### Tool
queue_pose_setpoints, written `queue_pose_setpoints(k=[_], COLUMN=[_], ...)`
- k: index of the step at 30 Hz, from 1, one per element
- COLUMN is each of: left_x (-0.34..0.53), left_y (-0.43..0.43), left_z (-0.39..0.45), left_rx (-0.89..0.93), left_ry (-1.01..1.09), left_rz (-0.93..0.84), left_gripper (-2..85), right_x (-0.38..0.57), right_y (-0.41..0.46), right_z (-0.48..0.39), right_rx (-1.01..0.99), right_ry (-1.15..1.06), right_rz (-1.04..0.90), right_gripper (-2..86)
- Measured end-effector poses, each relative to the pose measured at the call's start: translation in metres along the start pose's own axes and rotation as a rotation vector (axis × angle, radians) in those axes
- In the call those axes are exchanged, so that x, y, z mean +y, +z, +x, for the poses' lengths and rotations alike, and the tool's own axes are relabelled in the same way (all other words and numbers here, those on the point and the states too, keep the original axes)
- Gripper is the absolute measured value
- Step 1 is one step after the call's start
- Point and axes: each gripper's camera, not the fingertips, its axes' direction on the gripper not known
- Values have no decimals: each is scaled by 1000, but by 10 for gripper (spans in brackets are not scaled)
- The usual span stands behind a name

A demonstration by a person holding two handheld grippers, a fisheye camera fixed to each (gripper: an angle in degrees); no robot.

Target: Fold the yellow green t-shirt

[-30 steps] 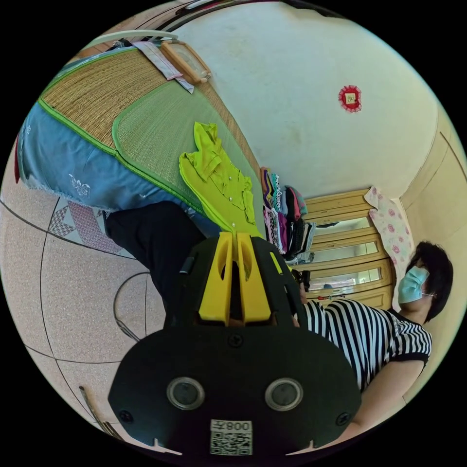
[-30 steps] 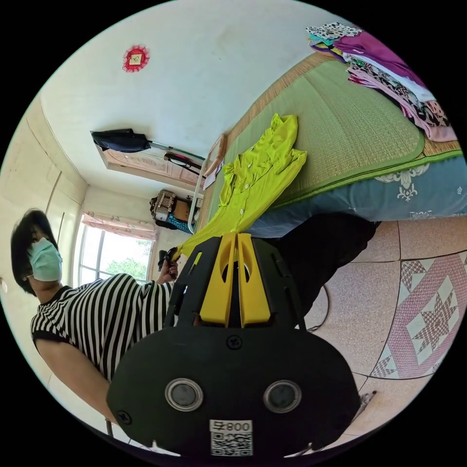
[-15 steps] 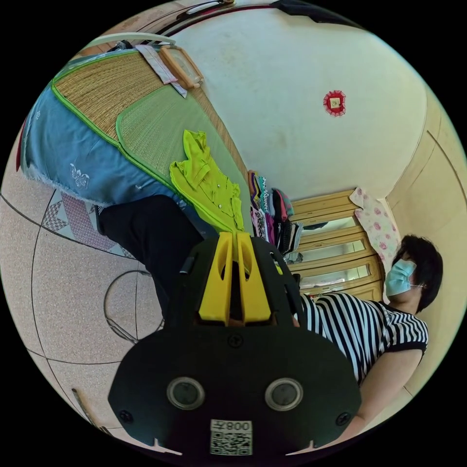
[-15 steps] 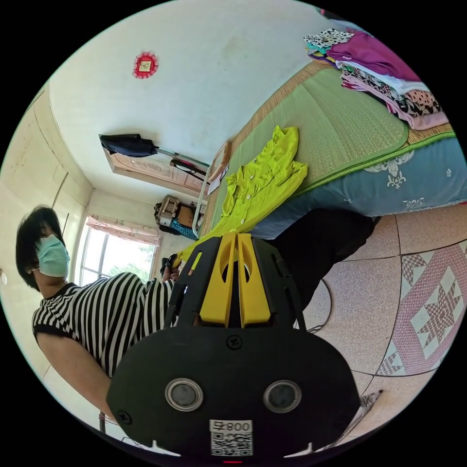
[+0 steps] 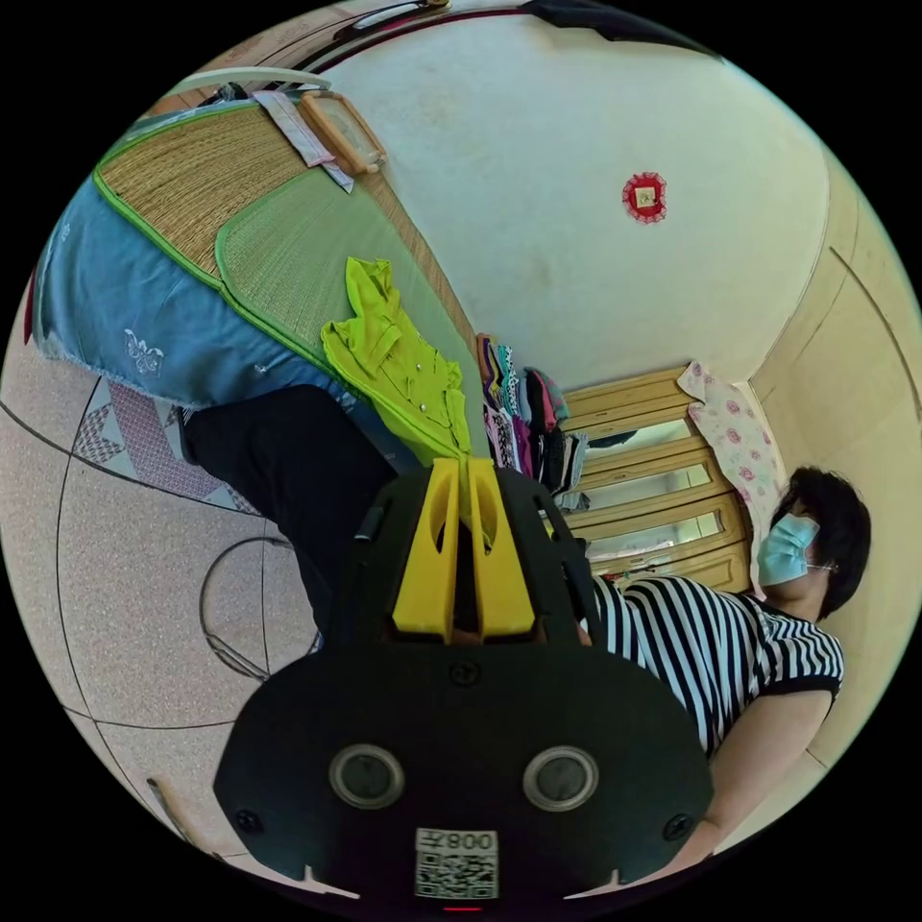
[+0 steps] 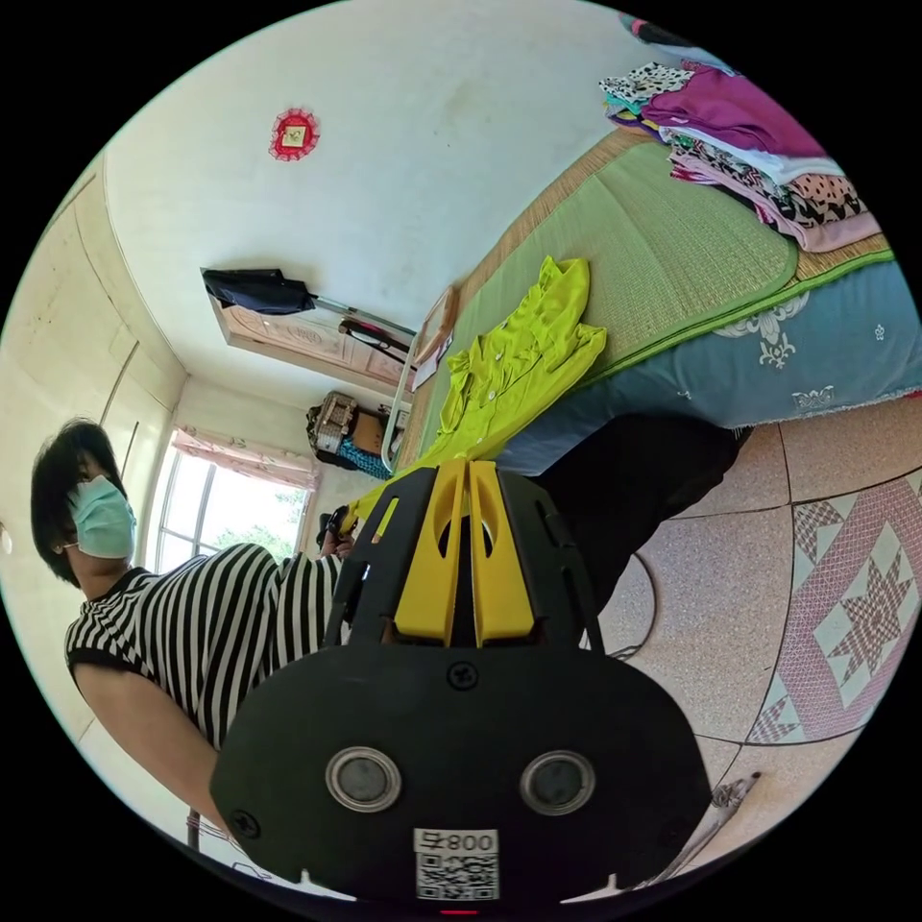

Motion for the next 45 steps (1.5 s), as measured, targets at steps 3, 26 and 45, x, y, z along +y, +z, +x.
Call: queue_pose_setpoints(k=[3,26,45], left_x=[2,-16,-122], left_y=[1,21,60], left_z=[-1,4,36], left_rx=[15,71,49], left_ry=[1,-7,18], left_rz=[4,42,42], left_gripper=[12,11,11], right_x=[5,0,-55], right_y=[2,27,27], right_z=[1,-15,-39], right_rx=[-6,-18,-39], right_ry=[5,6,-7], right_rz=[10,10,47], right_gripper=[2,3,2])
